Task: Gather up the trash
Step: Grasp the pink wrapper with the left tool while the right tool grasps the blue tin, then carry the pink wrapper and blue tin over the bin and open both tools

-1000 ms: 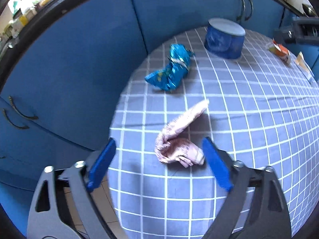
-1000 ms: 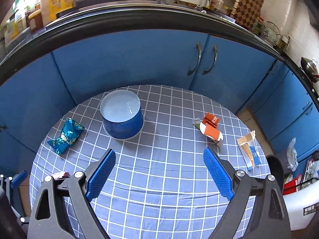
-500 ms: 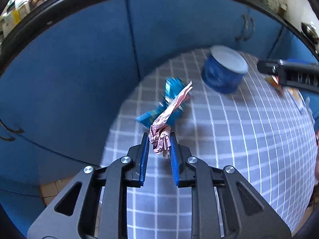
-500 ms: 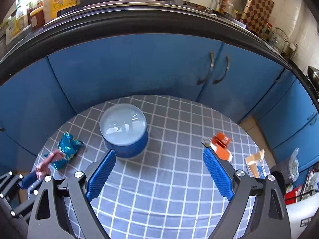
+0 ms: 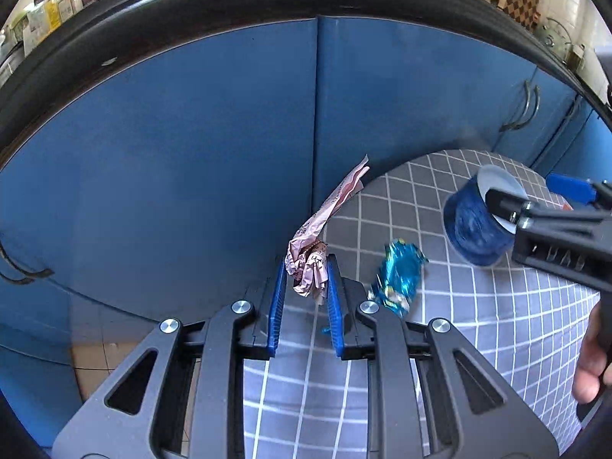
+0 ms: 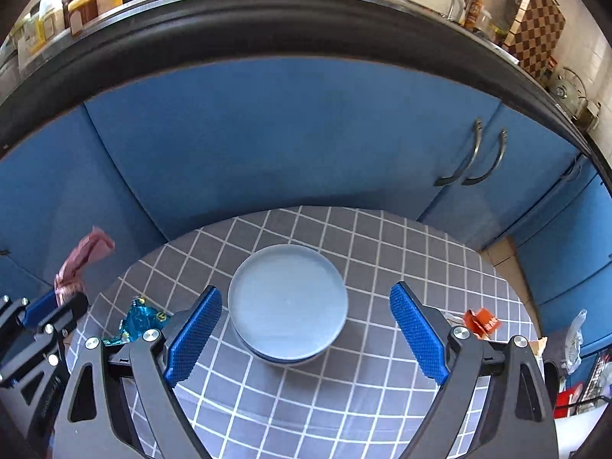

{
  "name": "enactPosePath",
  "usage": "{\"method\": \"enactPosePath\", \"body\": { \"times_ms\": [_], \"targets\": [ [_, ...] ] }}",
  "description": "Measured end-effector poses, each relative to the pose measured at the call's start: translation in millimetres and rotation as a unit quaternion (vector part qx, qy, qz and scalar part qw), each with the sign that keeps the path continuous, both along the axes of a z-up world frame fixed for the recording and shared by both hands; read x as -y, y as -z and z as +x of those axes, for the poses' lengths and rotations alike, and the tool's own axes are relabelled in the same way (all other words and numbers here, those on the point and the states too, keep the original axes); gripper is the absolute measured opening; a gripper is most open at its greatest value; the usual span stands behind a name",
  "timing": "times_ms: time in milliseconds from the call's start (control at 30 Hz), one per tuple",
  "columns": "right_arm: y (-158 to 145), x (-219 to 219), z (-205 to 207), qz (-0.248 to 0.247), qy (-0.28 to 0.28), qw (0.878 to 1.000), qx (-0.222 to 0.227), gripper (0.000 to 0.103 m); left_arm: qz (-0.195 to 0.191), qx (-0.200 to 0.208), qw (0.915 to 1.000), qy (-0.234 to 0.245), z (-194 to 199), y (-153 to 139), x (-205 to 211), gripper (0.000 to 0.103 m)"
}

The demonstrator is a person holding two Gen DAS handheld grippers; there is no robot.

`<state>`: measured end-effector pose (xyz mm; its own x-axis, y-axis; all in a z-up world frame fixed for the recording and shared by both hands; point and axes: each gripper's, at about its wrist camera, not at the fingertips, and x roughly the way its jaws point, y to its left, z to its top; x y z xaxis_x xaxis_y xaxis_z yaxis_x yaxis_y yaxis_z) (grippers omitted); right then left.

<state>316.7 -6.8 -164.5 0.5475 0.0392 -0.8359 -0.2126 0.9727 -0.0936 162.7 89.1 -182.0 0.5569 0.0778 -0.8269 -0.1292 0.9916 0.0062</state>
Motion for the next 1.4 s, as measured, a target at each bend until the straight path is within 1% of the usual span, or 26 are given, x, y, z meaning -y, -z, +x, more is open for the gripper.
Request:
{"method": "enactPosePath", "body": {
  "times_ms": [133,167,200,333,433,633,733,833,967,1033,1133,1233,1400],
  "targets": [
    [8.8,0.8,4.1,0.006,0.007,1.000,-0.014,0.086,-0.004,-0.002,1.0000,-0.001,9.9,2.9,0.6,0.021],
    [9.4,2.1,3.6,0.013,0.007,1.000,-0.017,0.080,-0.006,-0.002,1.0000,-0.002,6.3,3.0,0.5,0.021],
    [9.1,3.5,3.8,0.014,0.009,1.000,-0.018,0.070,-0.007,-0.003,1.0000,-0.002,5.9,3.5,0.5,0.021],
    [5.9,13.0,-0.8,0.019,0.020,0.999,-0.025,0.070,-0.008,-0.004,0.9999,0.007,4.2,1.0,7.7,0.021],
    [-3.4,29.9,-11.0,0.024,0.037,0.999,-0.022,0.070,-0.010,0.000,0.9998,0.020,-1.5,-9.2,12.4,0.021],
    [-23.6,70.5,-34.0,0.021,0.069,0.997,-0.008,0.070,-0.011,0.013,0.9982,0.058,-0.2,-28.3,49.7,0.021],
    [-35.0,99.6,-50.1,0.014,0.096,0.995,0.003,0.070,-0.016,0.016,0.9962,0.084,-2.3,-35.4,74.4,0.021],
    [-42.7,128.1,-67.4,0.009,0.127,0.992,0.009,0.070,-0.018,0.018,0.9928,0.117,-3.2,-38.2,103.8,0.021],
    [-51.0,165.1,-90.4,0.001,0.170,0.985,0.015,0.070,-0.021,0.017,0.9861,0.164,-7.8,-41.7,146.5,0.021],
    [-52.6,182.7,-99.7,-0.002,0.192,0.981,0.016,0.070,-0.021,0.018,0.9818,0.188,-9.7,-44.9,167.4,0.021],
    [-58.3,212.4,-119.2,-0.004,0.233,0.972,0.020,0.070,-0.023,0.023,0.9727,0.230,-12.0,-50.4,206.5,0.021],
    [-62.0,236.5,-134.8,-0.009,0.258,0.966,0.025,0.070,-0.023,0.030,0.9655,0.257,-15.6,-55.0,241.7,0.021],
    [-65.6,292.4,-153.3,-0.006,0.298,0.954,0.034,0.070,-0.020,0.041,0.9542,0.296,-20.9,-67.7,304.6,0.021]
  ]
}}
